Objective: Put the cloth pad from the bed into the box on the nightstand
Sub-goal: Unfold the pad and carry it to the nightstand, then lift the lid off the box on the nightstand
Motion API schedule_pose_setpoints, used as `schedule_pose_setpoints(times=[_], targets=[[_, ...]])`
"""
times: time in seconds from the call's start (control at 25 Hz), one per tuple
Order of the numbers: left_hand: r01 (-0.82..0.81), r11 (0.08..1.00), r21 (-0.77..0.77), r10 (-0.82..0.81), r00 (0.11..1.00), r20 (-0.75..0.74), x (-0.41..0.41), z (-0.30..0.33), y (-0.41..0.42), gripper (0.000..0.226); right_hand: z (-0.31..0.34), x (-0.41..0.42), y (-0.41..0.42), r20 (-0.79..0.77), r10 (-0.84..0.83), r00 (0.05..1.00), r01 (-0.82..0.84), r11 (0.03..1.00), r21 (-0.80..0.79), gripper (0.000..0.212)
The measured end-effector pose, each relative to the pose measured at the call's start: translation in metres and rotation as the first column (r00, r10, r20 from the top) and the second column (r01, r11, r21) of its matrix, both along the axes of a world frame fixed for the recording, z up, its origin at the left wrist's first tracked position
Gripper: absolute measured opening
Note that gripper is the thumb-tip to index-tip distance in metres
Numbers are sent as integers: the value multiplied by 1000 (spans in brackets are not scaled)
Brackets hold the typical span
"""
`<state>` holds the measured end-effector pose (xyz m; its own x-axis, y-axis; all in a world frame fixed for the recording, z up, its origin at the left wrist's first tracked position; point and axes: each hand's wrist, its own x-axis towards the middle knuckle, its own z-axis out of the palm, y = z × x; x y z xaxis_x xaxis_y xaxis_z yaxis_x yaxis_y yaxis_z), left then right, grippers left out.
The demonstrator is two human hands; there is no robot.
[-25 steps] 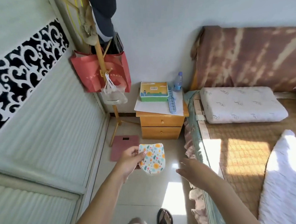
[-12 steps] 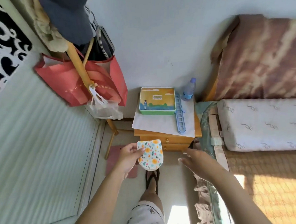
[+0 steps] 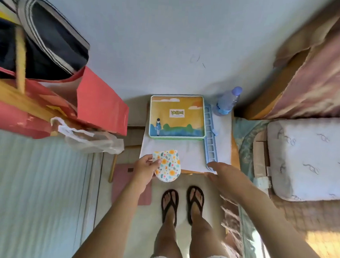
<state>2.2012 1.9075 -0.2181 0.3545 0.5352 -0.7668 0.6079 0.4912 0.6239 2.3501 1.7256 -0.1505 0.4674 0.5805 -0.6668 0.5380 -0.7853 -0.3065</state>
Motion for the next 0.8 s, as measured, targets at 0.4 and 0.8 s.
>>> schedule_pose_setpoints(times=[0.4,0.8], targets=[[253,931,262,-168,937,-308,44,-168,28,28,-142,67,54,-24,-24,999,21,995,-94,40],[97,843,529,64,959,-277,49,-158,39,32,-183,75,67,121,-196,973,200,980,-19,33]])
